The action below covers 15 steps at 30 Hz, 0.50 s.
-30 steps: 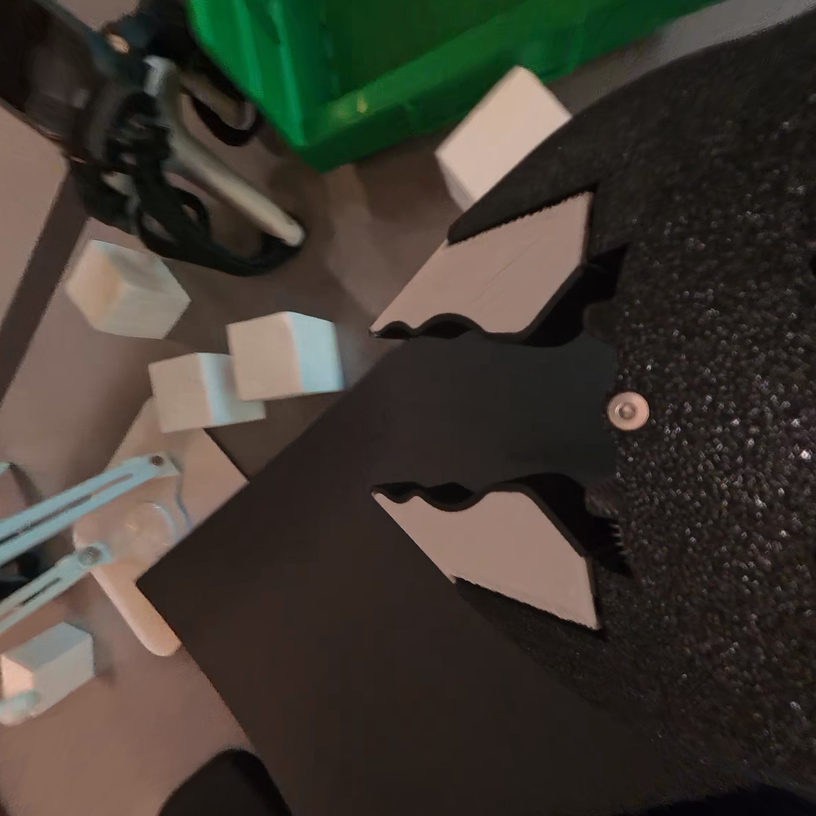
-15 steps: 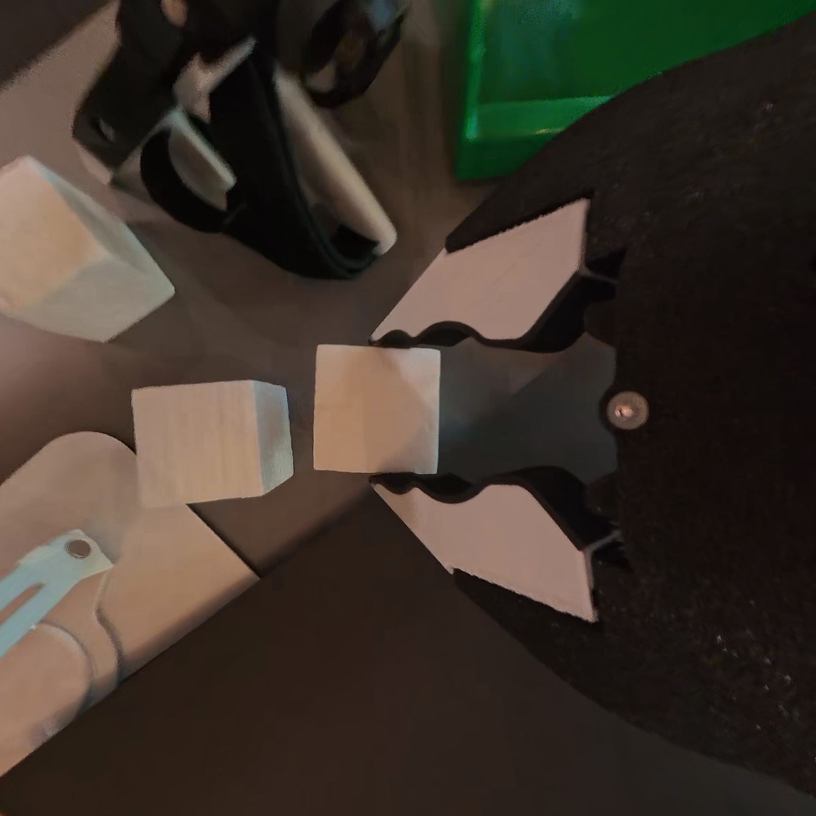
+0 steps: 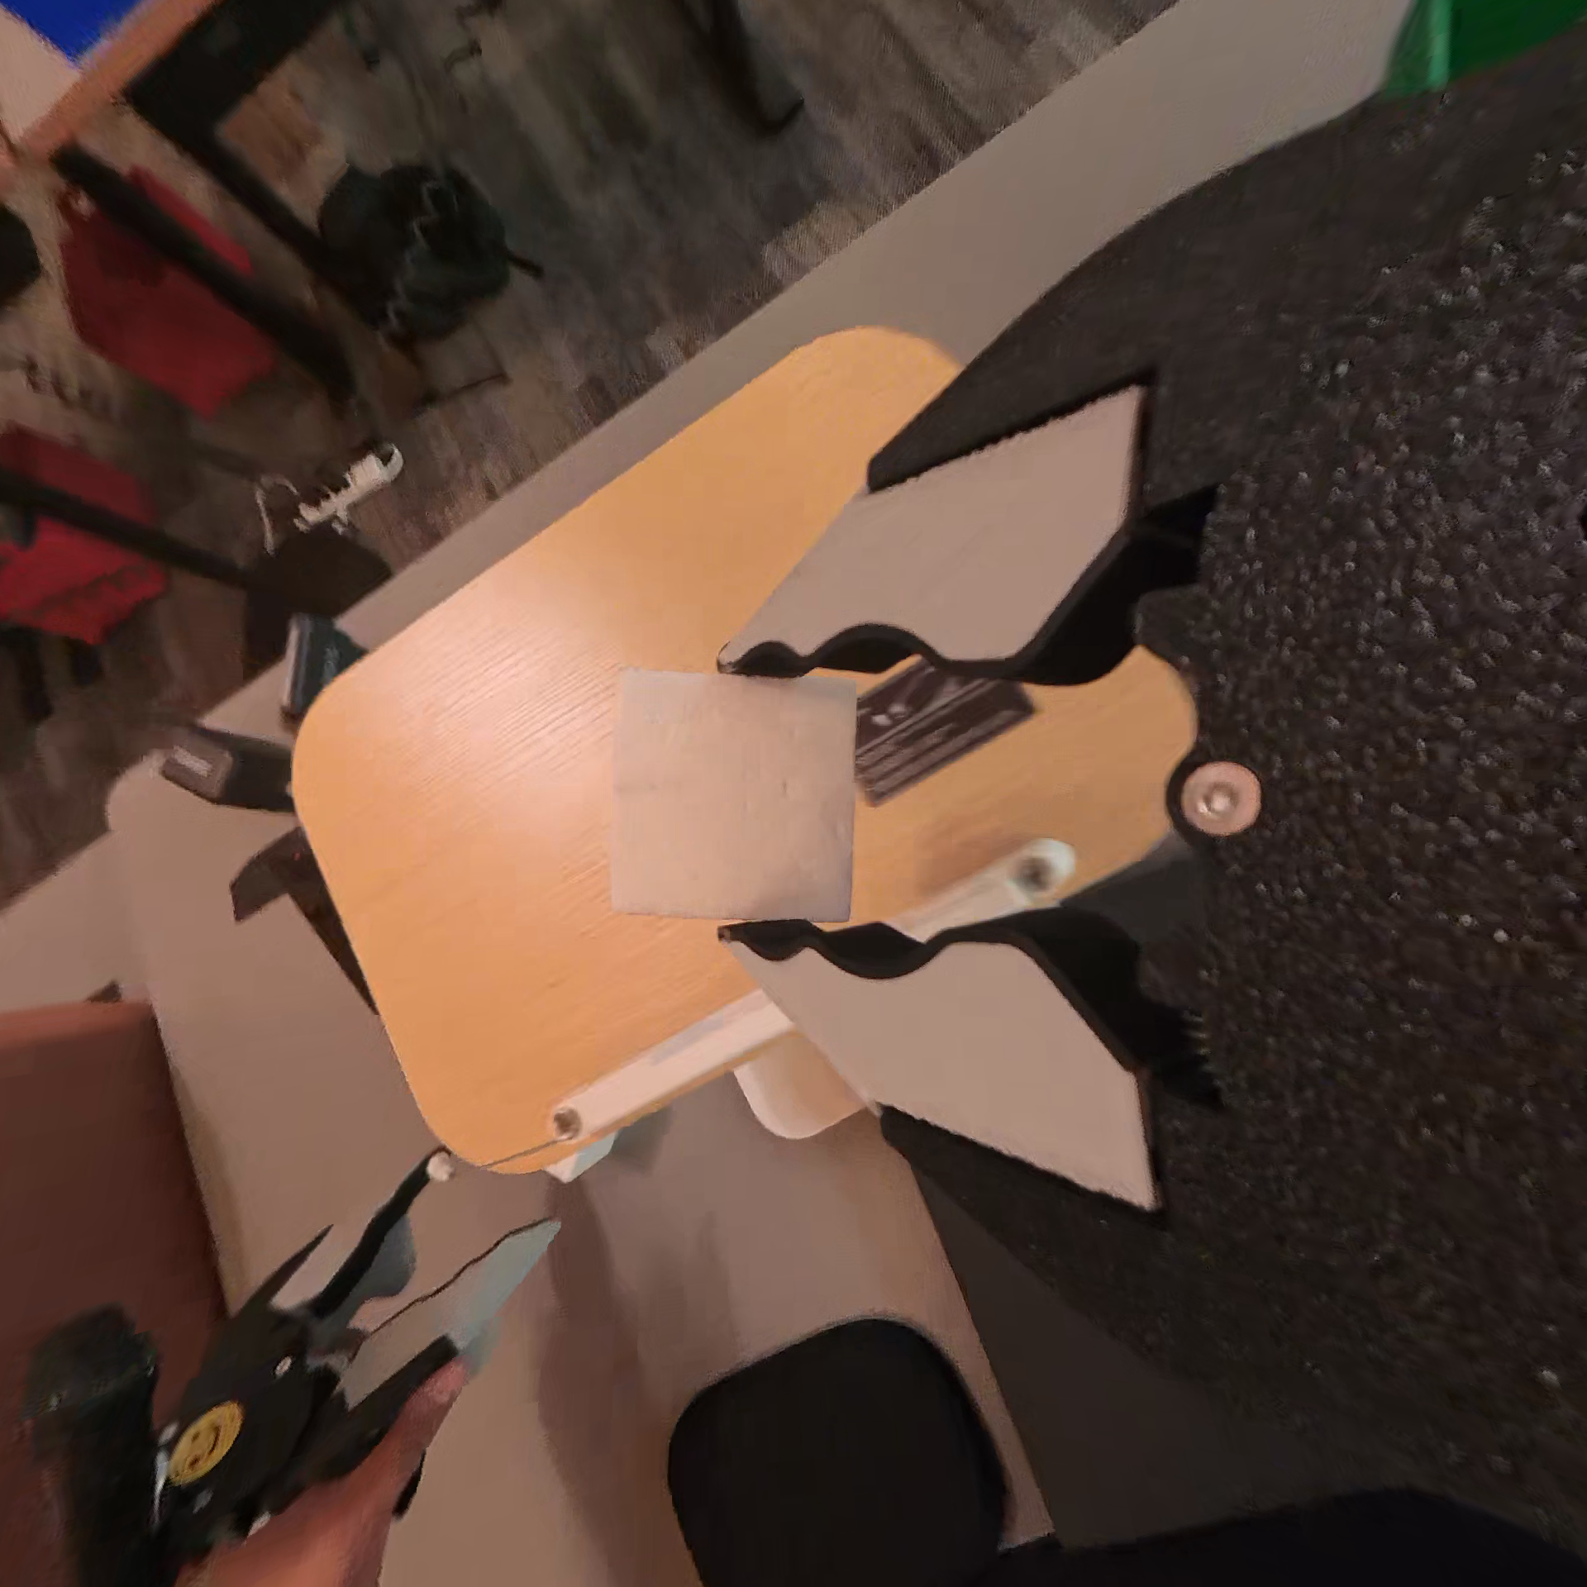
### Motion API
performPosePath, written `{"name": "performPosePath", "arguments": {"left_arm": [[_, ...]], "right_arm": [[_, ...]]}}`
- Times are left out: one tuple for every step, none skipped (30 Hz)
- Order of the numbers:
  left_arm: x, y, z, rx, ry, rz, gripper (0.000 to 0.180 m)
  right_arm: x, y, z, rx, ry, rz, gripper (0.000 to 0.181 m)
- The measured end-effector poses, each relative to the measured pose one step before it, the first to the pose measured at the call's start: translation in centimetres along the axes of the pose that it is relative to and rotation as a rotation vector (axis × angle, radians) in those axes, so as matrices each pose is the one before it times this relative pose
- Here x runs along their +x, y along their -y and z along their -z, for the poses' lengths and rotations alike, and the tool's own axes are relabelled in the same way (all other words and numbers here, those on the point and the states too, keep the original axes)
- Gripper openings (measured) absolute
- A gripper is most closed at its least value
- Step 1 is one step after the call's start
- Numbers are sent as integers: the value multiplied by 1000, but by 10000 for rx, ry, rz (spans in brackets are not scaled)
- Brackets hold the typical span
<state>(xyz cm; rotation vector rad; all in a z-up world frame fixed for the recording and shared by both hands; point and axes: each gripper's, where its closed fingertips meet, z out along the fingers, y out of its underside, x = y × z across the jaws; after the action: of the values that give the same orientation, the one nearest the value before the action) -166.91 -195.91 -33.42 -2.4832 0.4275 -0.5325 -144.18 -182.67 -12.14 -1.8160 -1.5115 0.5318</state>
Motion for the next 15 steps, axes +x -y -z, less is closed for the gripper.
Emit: {"name": "performPosePath", "arguments": {"left_arm": [[-28,-134,-912,-193,-46,-105,96],[144,-372,-939,-286,-104,-67,96],[151,-519,-951,-321,-58,-114,95],[48,-548,-910,-283,48,-180,92],[72,-621,-863,-295,20,-120,84],[94,-501,-734,-210,-17,-10,73],[-73,180,-301,271,125,-41,61],[-60,134,-123,208,46,-4,60],[11,94,24,102,-100,176,60],[28,-54,135,28,-131,140,60],[-45,-157,337,28,-59,16,59],[-64,-81,653,88,1,-125,59],[-250,-42,1044,93,148,-175,59],[-375,135,1421,182,220,-199,59],[-345,421,1737,289,177,-213,59]], "right_arm": [[-165,433,-1862,-493,326,182,56],[-113,-10,-1731,-581,270,273,56],[141,-384,-1552,-648,46,329,56],[20,-617,-1402,-617,53,297,56],[-301,-763,-1241,-587,208,153,56],[-230,-792,-1026,-521,126,32,57],[-74,-593,-725,-340,-17,29,59],[-97,-384,-379,-162,-37,3,60],[-59,-149,-59,7,-66,-136,61],[-81,3,289,146,-44,-200,67],[-178,64,599,258,-15,-166,68],[-39,40,893,305,-150,-99,68],[104,-154,1182,274,-286,-58,69],[74,-342,1455,268,-280,-98,72],[62,-532,1676,297,-248,-218,73]]}}
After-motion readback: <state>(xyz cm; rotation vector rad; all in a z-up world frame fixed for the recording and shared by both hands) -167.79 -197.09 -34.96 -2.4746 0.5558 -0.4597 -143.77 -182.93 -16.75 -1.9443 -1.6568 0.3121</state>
